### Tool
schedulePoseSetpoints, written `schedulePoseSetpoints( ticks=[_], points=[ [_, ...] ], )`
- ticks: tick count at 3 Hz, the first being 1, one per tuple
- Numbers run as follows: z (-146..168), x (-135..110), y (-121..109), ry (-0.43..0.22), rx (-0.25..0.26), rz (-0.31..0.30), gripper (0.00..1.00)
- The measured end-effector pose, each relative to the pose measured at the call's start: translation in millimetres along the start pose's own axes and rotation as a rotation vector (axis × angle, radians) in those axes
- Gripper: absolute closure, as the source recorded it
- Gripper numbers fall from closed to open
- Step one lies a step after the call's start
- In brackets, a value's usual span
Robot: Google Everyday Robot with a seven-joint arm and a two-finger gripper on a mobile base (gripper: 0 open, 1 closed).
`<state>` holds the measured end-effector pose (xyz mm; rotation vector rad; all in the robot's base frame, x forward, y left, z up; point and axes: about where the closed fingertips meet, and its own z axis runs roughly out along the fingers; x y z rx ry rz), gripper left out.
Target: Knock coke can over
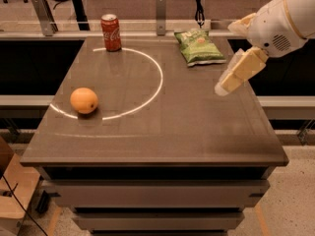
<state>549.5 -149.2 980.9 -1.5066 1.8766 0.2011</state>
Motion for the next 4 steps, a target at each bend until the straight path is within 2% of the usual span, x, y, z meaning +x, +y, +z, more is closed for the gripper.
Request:
schedulePoseSetpoints(
  ticks=[1,2,4],
  points=[
    [22,-23,-23,-0.073,0.032,0.02,0.0],
    [55,-46,-58,-0.161,0.059,0.046,0.0],
    [122,-66,-116,-0.295,0.094,0.135,0.0]
  ],
)
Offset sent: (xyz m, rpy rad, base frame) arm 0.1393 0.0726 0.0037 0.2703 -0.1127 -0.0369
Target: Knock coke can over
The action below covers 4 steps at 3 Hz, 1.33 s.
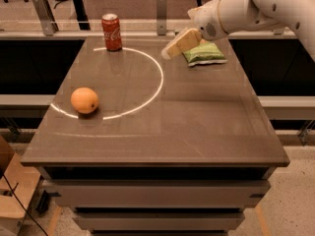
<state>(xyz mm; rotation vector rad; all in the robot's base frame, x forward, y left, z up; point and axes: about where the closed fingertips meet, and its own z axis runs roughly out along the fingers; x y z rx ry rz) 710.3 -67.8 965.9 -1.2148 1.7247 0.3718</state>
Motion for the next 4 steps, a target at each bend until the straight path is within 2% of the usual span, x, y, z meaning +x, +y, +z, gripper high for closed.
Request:
schedulePoseSetpoints(
  ticks=[1,2,3,4],
  points=[
    [34,3,-21,-0.05,0.028,0.058,0.0],
    [34,3,-21,-0.05,0.028,0.058,0.0],
    [61,-6,-25,-0.086,0.031,0.101,0.0],
    [109,-21,-27,-0.136,-0.006,0.138,0.0]
  ],
)
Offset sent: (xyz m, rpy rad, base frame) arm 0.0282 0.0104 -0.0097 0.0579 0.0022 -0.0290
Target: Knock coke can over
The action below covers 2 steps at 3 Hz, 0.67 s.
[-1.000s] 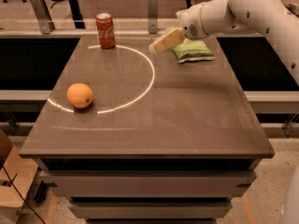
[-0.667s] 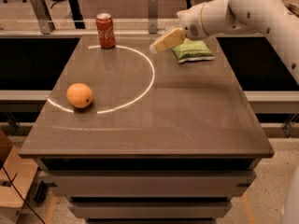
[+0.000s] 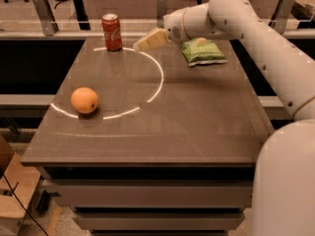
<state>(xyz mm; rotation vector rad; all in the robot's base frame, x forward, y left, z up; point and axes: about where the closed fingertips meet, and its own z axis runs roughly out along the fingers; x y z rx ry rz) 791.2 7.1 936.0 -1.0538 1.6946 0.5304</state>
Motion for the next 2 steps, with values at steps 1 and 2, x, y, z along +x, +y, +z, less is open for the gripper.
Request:
schedulePoseSetpoints(
  ticks=[1,2],
  points=[
    [79.3,-27.6,-9.4,-0.084,-0.04,0.02,0.0],
    [79.5,-27.6,-9.2,-0.084,-0.041,0.02,0.0]
  ],
)
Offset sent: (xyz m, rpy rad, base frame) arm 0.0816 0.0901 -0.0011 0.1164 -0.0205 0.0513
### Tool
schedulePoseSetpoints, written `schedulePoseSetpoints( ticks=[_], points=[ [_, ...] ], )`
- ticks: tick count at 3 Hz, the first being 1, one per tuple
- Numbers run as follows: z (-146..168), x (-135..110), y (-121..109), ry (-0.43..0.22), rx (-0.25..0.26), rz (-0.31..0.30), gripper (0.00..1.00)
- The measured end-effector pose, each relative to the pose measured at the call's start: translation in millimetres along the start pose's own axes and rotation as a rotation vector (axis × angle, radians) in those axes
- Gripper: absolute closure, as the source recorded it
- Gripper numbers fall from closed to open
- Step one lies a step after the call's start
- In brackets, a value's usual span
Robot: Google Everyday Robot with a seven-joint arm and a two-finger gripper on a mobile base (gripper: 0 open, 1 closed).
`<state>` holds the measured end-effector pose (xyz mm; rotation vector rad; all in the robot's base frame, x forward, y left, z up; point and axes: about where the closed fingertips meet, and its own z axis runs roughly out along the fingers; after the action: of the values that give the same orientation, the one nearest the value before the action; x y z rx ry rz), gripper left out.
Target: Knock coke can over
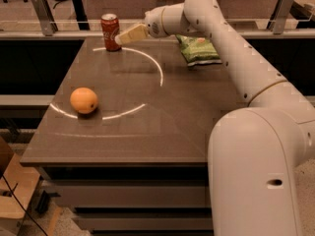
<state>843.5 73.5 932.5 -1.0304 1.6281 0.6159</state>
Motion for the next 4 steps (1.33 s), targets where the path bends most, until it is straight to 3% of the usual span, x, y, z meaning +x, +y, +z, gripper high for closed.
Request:
schedulePoseSetpoints(
  ticks=[3,4],
  points=[
    [24,1,10,0.017,-0.029,-0.046,0.0],
    [32,4,12,0.028,-0.009,-0.059,0.0]
  ],
)
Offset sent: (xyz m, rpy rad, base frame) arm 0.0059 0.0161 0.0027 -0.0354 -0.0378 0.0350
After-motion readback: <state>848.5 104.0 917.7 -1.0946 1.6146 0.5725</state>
